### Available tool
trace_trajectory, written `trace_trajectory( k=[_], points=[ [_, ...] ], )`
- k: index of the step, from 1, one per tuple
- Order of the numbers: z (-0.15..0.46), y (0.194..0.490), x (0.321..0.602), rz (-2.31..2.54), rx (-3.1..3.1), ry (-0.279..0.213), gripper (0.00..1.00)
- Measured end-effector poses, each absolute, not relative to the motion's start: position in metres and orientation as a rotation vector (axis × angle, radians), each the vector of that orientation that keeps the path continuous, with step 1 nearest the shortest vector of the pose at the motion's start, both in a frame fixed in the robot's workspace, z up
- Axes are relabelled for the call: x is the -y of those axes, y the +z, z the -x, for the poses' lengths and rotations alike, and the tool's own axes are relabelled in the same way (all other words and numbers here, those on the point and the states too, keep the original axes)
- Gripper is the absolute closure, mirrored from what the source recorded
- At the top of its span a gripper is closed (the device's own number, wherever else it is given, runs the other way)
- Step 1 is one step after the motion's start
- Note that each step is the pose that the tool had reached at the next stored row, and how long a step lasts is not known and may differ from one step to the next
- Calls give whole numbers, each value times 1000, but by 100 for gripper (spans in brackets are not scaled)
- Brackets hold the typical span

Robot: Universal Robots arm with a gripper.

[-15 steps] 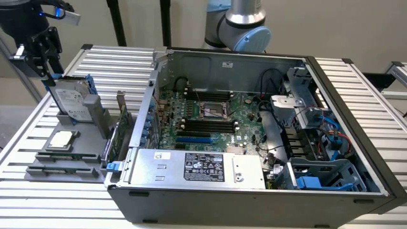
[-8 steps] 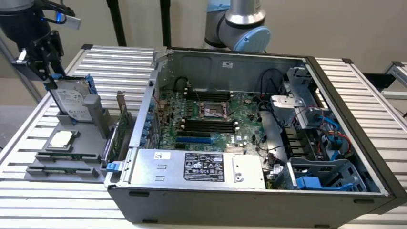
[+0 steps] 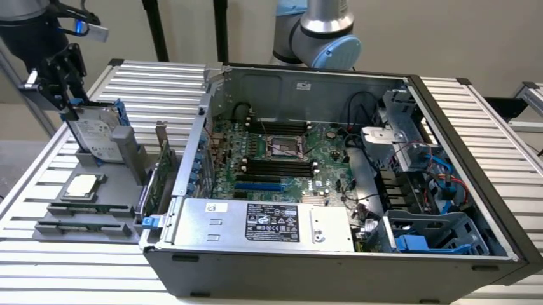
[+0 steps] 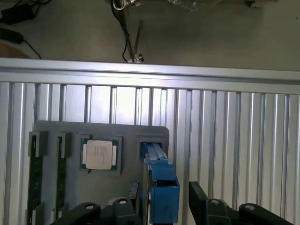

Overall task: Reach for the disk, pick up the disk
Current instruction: 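Pick up the disk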

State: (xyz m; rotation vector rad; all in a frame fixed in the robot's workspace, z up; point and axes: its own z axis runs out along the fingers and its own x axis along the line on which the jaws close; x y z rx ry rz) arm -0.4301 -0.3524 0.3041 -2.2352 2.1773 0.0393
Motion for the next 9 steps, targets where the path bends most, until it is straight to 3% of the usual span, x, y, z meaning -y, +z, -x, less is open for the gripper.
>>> trace_trajectory(
  k=[9],
  points=[
    [431, 298, 353, 2231, -2176, 44, 46]
  ],
)
